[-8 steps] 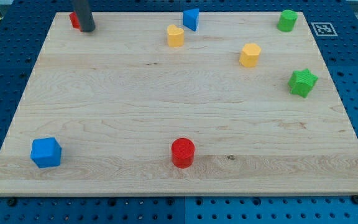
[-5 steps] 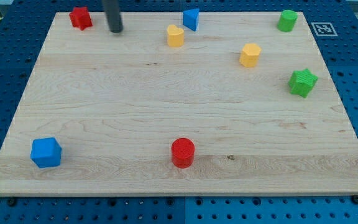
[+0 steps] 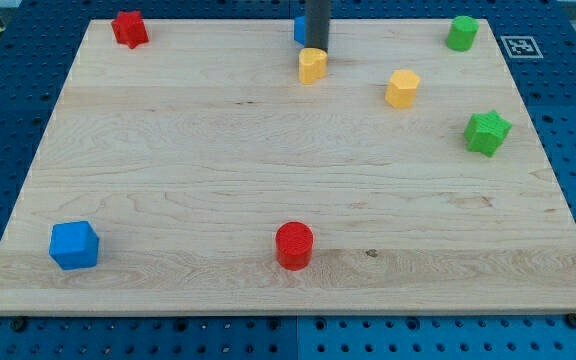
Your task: Push the yellow hexagon towards the yellow heart
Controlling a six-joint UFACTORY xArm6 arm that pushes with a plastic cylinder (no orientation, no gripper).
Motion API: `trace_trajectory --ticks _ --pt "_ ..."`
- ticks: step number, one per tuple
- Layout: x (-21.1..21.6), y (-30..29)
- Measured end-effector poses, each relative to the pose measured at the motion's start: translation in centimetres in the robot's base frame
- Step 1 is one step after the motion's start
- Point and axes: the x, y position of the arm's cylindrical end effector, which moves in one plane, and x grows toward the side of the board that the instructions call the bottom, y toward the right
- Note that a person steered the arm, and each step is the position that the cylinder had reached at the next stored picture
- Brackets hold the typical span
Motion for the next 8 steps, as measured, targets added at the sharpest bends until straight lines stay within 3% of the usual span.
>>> trace_trajectory --ticks 2,4,5,8 --pt "4.0 6.6" --pt "4.5 13.9" --pt "7.0 15.1" --pt "7.5 11.8"
